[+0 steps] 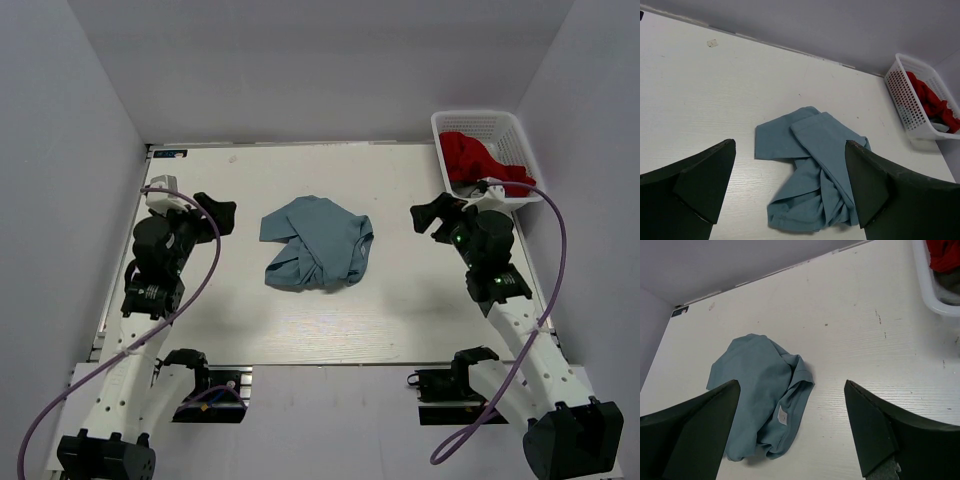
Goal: Fold and stack the t-shirts
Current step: Flatten out the tshirt
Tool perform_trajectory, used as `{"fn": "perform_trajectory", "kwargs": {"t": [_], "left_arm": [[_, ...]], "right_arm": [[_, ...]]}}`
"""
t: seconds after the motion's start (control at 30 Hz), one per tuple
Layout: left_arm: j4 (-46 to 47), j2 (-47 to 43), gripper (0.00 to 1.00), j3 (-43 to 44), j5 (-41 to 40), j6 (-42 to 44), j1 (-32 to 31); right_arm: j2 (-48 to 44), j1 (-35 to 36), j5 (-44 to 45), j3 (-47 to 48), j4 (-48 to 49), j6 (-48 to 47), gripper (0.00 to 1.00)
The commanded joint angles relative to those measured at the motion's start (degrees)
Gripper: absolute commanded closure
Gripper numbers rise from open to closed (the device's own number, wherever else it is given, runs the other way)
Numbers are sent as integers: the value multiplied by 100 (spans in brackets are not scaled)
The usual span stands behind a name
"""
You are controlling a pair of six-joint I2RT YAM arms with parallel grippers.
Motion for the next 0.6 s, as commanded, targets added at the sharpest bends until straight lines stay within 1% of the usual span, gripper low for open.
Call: {"fn": "perform_trajectory", "kwargs": {"t": [0.0, 0.07, 0.1, 0.13, 0.17, 0.2, 0.27, 0.3, 0.33, 0.4, 0.43, 0.47, 0.5, 0.53, 0.57], "left_arm": [[-36, 3, 0, 11, -60, -117, -11], [-36, 144, 0, 10, 1, -179, -11], [-36, 371, 0, 10, 2, -179, -11], [-166, 504, 0, 10, 115, -179, -11], [-229, 653, 0, 62, 116, -179, -11], [-229, 941, 0, 63, 168, -179, -11], [-204, 1224, 0, 63, 282, -179, -11], [-90, 1374, 0, -50, 605, -179, -11], [190, 1723, 0, -52, 808, -127, -11], [350, 2164, 0, -122, 1142, -126, -63], [351, 2401, 0, -52, 1197, -126, -64], [403, 2908, 0, 79, 1197, -126, -64], [403, 3165, 0, 159, 1267, -126, -64], [404, 3394, 0, 229, 1267, -126, -64], [351, 3814, 0, 360, 1267, -126, -116]], "right_arm": [[46, 7, -335, 289, -43, -27, 10], [108, -1, -239, 114, 53, -26, 10], [204, 7, -108, 70, 71, -157, 10], [231, 7, -159, 43, 54, -297, 10], [362, 33, -264, 60, -16, -682, 10], [537, 51, -413, 112, -104, -738, 10], [863, 86, -633, 402, -314, -957, 10], [1116, 217, -825, 655, -359, -1010, 10], [1449, 262, -923, 945, -551, -1089, 10], [1768, 499, -1081, 1384, -816, -1352, 10], [2213, 804, -1082, 1518, -869, -1423, 10], [2348, 920, -1013, 1833, -843, -1546, 10], [2628, 1017, -995, 1931, -817, -1590, 10], [2926, 1296, -933, 2063, -825, -1643, 10], [3103, 1395, -863, 2543, -956, -1739, 10]]}}
